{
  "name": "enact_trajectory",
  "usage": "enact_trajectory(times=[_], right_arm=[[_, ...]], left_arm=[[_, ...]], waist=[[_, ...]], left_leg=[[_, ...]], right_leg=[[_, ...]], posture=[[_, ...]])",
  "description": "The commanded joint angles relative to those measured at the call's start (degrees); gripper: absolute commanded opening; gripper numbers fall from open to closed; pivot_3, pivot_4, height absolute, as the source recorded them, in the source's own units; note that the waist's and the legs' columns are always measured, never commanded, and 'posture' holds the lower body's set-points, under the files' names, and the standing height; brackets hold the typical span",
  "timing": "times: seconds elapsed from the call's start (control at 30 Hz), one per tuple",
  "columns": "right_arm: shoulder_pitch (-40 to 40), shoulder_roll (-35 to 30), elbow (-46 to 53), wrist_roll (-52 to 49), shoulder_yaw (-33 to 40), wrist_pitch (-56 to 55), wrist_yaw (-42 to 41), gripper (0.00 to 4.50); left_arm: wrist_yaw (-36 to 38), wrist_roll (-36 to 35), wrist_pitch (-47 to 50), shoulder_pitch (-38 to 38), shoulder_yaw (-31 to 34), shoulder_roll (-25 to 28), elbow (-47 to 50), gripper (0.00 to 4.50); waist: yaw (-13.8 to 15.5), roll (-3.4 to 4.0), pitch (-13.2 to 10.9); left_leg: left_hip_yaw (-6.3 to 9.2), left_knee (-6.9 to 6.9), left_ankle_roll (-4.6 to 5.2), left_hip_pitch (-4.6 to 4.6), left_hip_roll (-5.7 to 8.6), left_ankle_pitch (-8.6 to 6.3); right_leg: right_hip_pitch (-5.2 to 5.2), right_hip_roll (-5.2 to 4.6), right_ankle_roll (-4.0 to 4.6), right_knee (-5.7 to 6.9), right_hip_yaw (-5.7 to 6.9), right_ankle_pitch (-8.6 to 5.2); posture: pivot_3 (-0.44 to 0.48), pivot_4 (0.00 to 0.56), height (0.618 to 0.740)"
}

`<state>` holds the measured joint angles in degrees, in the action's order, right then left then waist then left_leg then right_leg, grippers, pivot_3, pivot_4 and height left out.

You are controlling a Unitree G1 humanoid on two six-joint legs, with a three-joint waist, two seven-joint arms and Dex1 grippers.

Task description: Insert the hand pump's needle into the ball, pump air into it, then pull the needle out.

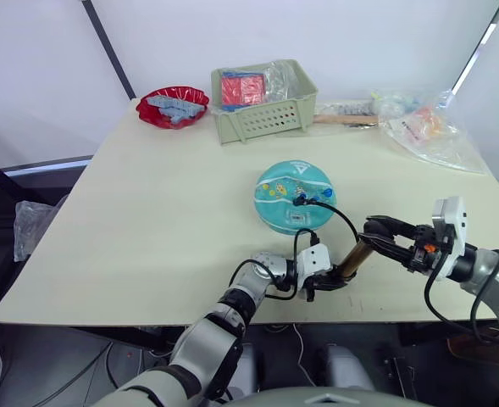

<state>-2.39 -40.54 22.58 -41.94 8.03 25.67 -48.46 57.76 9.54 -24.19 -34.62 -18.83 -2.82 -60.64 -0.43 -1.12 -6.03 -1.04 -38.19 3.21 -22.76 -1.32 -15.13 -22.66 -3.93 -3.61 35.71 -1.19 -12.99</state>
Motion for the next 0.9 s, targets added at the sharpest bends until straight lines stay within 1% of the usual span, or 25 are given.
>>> enact_trajectory(times=[0.03, 0.13, 0.23, 0.3, 0.37, 0.43, 0.53, 0.73, 0.9], right_arm=[[0.20, -1.00, 0.71, -2.00, 3.45, 2.03, -0.48, 1.65], [2.39, -2.26, 2.07, -6.78, 8.53, 4.19, 0.04, 1.65], [5.39, -4.92, 2.84, -12.55, 13.94, 7.15, 0.30, 1.65], [6.99, -6.46, 3.02, -15.51, 16.24, 9.03, 0.59, 1.65], [8.74, -8.27, 2.74, -18.51, 18.66, 11.03, 0.75, 1.65], [11.24, -11.08, 1.78, -22.00, 21.80, 13.38, 0.73, 1.65], [15.41, -14.74, 0.14, -26.51, 25.17, 16.46, 1.75, 1.65], [21.74, -20.05, -3.75, -31.63, 29.03, 20.90, 2.65, 1.65], [24.47, -22.78, -5.19, -33.15, 30.34, 23.07, 2.46, 1.65]], left_arm=[[1.70, 0.70, 0.48, 1.96, -1.54, -0.39, -1.45, 1.03], [1.84, 0.74, 0.74, 2.01, -1.67, -0.63, -1.16, 1.03], [2.28, 0.83, 1.07, 2.10, -1.91, -0.88, -0.86, 1.03], [2.55, 0.86, 1.21, 2.16, -2.14, -0.94, -0.75, 1.03], [2.73, 0.90, 1.33, 2.20, -2.30, -0.95, -0.69, 1.03], [2.80, 1.04, 1.41, 2.19, -2.43, -0.97, -0.74, 1.03], [2.93, 1.21, 1.50, 2.06, -2.51, -0.97, -0.93, 1.03], [3.14, 1.36, 1.47, 1.61, -2.47, -0.87, -1.75, 1.03], [3.56, 1.40, 1.71, 1.26, -2.47, -0.84, -2.16, 1.03]], waist=[[0.13, 0.10, -0.28], [0.40, 0.27, -0.83], [1.09, 0.52, -1.37], [1.38, 0.61, -1.56], [1.58, 0.64, -1.55], [1.64, 0.69, -1.56], [1.63, 0.67, -1.73], [1.72, 0.61, -1.85], [1.69, 0.69, -2.07]], left_leg=[[0.00, 0.00, 0.00, -0.01, 0.00, 0.00], [-0.02, -0.02, 0.00, -0.12, 0.06, 0.00], [-0.05, -0.05, 0.00, -0.22, 0.13, 0.00], [-0.05, -0.06, 0.00, -0.28, 0.15, 0.00], [0.06, -0.09, 0.00, -0.50, 0.17, 0.00], [0.16, -0.20, 0.01, -0.98, 0.20, 0.01], [0.10, -0.22, 0.01, -1.05, 0.30, 0.01], [0.13, -0.21, 0.01, -1.06, 0.30, 0.02], [0.08, -0.22, 0.01, -1.09, 0.30, 0.02]], right_leg=[[0.00, 0.00, 0.00, 0.00, 0.01, 0.00], [-0.02, -0.04, -0.01, 0.00, 0.00, 0.00], [-0.06, -0.10, -0.05, -0.02, -0.03, -0.01], [-0.09, -0.11, -0.06, -0.05, -0.03, -0.01], [-0.24, -0.10, -0.07, -0.07, 0.08, -0.02], [-0.61, -0.10, -0.09, -0.07, 0.16, 0.00], [-0.67, -0.18, -0.15, -0.07, 0.10, 0.03], [-0.68, -0.20, -0.14, -0.08, 0.13, 0.02], [-0.70, -0.22, -0.15, -0.08, 0.08, 0.03]], posture=[[0.000, 0.150, 0.738], [0.000, 0.150, 0.738], [0.000, 0.150, 0.738], [0.000, 0.150, 0.738], [0.000, 0.150, 0.738], [0.000, 0.150, 0.738], [0.000, 0.150, 0.738], [0.000, 0.150, 0.738], [0.000, 0.150, 0.738]])
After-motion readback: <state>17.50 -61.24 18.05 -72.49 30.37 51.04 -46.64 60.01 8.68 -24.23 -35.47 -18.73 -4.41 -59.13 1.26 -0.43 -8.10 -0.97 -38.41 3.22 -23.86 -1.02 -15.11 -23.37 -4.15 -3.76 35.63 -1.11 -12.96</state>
